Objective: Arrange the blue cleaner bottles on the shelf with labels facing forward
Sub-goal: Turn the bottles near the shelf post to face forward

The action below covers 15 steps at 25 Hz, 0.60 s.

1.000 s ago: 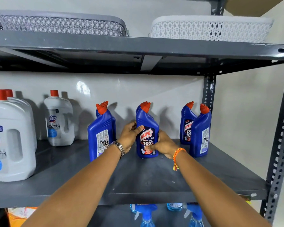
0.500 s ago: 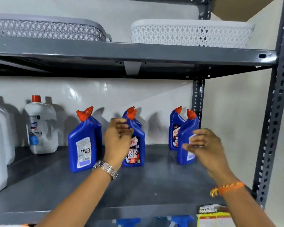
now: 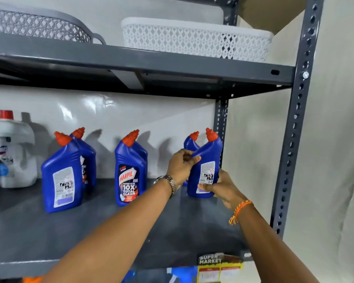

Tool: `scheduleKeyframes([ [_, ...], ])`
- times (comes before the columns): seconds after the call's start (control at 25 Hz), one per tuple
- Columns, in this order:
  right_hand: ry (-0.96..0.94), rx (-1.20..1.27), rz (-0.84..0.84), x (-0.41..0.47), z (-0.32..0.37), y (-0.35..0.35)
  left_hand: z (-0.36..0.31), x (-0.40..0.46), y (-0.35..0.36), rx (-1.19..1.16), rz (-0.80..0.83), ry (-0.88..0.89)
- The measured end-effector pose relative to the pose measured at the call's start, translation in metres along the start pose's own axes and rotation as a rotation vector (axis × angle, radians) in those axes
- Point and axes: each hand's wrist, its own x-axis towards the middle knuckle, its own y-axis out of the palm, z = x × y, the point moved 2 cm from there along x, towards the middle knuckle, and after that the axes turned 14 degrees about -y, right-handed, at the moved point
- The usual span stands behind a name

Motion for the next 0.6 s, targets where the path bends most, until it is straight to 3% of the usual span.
scheduleKeyframes([
  [0.12,-0.175,0.006,-0.175,0.002,0.024,0.006,-0.028,0.003,0.005,-0.067,0.038,0.023],
  [0.24,-0.26,-0.298,-0.301,0.003,0.048,0.024,-0.052,-0.018,0.029,-0.058,0.076,-0.047],
  [0.32,-0.232,-0.405,-0.162,0.008,0.054,0.022,-0.057,-0.016,0.03,-0.128,0.005,0.003],
  [0.4,-0.18,-0.235,-0.001,0.012,0.056,0.003,-0.061,-0.008,0.019,-0.202,0.105,0.063],
  [0.48,-0.113,-0.105,0.009,0.017,0.052,-0.019,-0.057,0.0,0.01,-0.213,0.23,0.04],
  [0.6,-0.066,-0.189,-0.016,0.02,0.037,-0.021,-0.037,0.013,0.011,-0.186,0.253,-0.03],
])
